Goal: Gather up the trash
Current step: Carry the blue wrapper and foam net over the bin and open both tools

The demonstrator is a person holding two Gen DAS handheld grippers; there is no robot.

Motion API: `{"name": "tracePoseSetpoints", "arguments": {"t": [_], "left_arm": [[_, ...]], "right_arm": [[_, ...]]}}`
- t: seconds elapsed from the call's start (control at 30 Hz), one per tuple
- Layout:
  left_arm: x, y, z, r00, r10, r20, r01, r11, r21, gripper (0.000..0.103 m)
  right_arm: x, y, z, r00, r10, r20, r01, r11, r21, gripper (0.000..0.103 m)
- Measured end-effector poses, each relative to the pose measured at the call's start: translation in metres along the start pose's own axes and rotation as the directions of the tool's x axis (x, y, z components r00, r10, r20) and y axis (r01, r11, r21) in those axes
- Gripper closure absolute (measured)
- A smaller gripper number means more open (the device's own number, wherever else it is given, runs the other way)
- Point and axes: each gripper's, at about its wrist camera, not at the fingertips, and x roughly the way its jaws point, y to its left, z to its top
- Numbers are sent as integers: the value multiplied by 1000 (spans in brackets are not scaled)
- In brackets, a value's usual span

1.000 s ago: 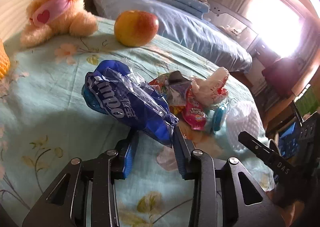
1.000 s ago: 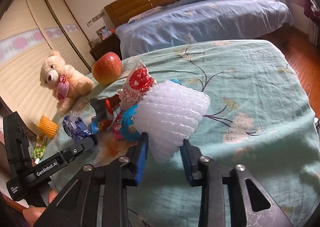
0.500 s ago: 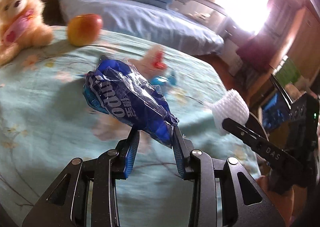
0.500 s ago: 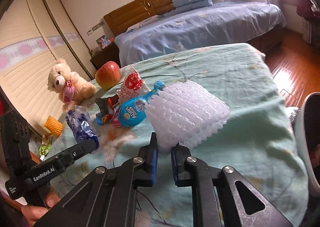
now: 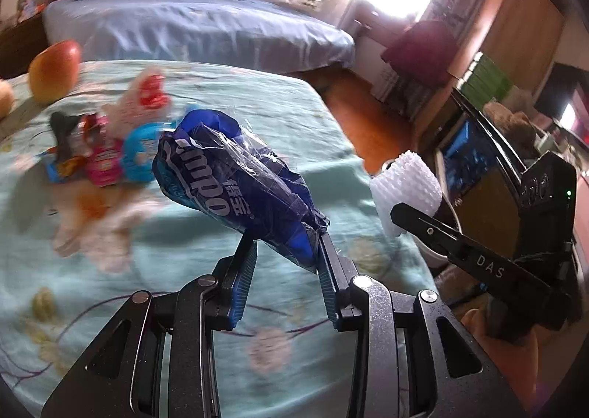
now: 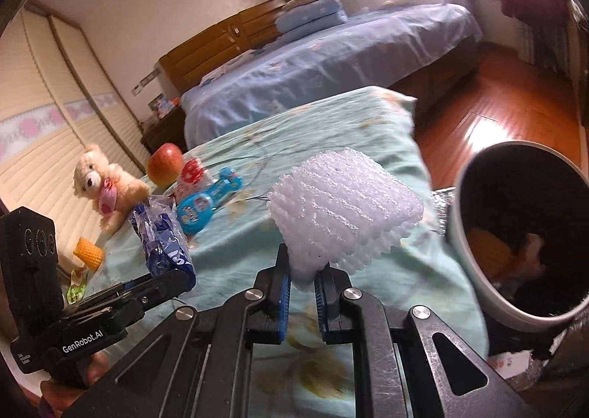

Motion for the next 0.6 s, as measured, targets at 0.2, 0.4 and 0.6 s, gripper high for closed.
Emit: {"name": "tracePoseSetpoints", "arguments": {"t": [0.2,0.4,0.6], "left_arm": [[14,-31,2,999,-34,-26,36,997,65,71],[28,-58,3,996,-66,-53,72,991,109,71],[41,-83,3,992,-89,-86,102,981,164,71]], "right_arm": [[-16,-26,-2,999,-38,23,37,998,47,91],[-29,-51,-3,997,-71,42,67,994,86,91],[-39,-71,-3,994,-97,53,91,989,114,91]]}}
